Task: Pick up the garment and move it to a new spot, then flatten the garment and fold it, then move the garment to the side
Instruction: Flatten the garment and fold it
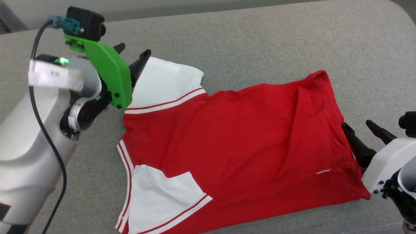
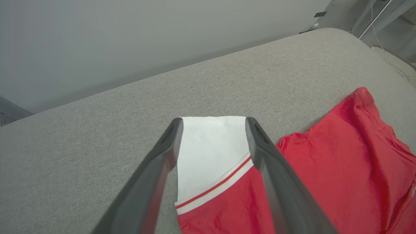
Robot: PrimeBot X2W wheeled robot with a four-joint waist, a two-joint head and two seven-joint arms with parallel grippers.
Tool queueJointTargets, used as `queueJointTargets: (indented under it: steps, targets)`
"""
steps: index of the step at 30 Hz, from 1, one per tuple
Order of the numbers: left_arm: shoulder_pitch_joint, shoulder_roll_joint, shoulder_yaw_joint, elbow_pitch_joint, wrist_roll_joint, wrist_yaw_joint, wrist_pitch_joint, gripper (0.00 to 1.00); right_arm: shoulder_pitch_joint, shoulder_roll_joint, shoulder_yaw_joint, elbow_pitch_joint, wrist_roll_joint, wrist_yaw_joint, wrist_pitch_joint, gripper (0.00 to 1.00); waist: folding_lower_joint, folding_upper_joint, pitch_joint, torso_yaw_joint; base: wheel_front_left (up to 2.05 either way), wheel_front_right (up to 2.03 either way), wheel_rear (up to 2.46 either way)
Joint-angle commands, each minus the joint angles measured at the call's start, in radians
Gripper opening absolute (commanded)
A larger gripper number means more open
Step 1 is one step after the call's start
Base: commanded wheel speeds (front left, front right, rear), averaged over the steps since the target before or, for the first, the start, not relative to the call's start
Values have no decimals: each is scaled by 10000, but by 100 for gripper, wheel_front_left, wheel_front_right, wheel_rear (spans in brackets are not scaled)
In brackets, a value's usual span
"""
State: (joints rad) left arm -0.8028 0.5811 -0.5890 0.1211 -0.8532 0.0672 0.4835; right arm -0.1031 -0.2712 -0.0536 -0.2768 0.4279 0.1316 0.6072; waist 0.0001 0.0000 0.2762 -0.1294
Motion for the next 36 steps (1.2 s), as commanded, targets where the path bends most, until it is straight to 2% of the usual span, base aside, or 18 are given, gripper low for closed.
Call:
queueJointTargets:
  steps: [1, 4, 9, 16, 20, 23, 27, 28, 29, 30, 33, 36]
  targets:
    - [-418, -47, -141, 393, -172, -144, 529, 100, -221, 49, 77, -71, 80, -9, -125, 100, -1, 0, 857, -764, 0, 0, 0]
    - [-1286, -54, -413, 1341, -220, -335, 1611, 100, -416, 85, 252, -66, 95, -9, -277, 100, -1, 0, 1180, -993, 0, 0, 0]
    - [-2243, -192, -664, 2855, -212, -464, 2613, 100, -651, 193, 516, 47, 165, -9, -424, 100, -1, 0, 1585, -1271, 0, 0, 0]
    - [-3261, -159, -1085, 4504, 410, -758, 2883, 100, -980, 239, 881, 243, 209, -9, -715, 100, -1, 0, 2079, -1480, 0, 0, 0]
    - [-3602, -212, -1196, 5201, 792, -822, 2332, 100, -1099, 237, 1053, 378, 230, -9, -847, 100, -1, 0, 2278, -1514, 0, 0, 0]
    - [-3651, -305, -1246, 5656, 834, -963, 2094, 100, -1156, 225, 1118, 465, 250, -9, -938, 100, -1, 0, 2360, -1521, 0, 0, 0]
    - [-3536, -497, -1399, 6127, 587, -1307, 2482, 100, -1193, 195, 1159, 576, 283, -9, -1015, 100, -1, 0, 2435, -1504, 0, 0, 0]
    - [-3507, -525, -1448, 6202, 546, -1368, 2593, 67, -1199, 182, 1157, 599, 286, -9, -1026, 100, -1, 0, 2445, -1495, 0, 0, 0]
    - [-3461, -570, -1494, 6280, 475, -1442, 2717, 6, -1209, 162, 1151, 626, 288, -9, -1038, 100, -1, 0, 2454, -1483, 0, 0, 0]
    - [-3409, -627, -1517, 6325, 385, -1500, 2820, 0, -1222, 149, 1144, 646, 291, -9, -1041, 100, -1, 0, 2454, -1471, 0, 0, 0]
    - [-3281, -794, -1495, 6344, 96, -1648, 2885, 0, -1292, 78, 1090, 698, 295, -9, -1009, 100, -1, 0, 2437, -1411, 0, 0, 0]
    - [-3253, -891, -1357, 6323, 21, -1682, 2342, 0, -1389, -44, 1035, 721, 277, -9, -895, 100, -1, 0, 2352, -1312, 0, 0, 0]
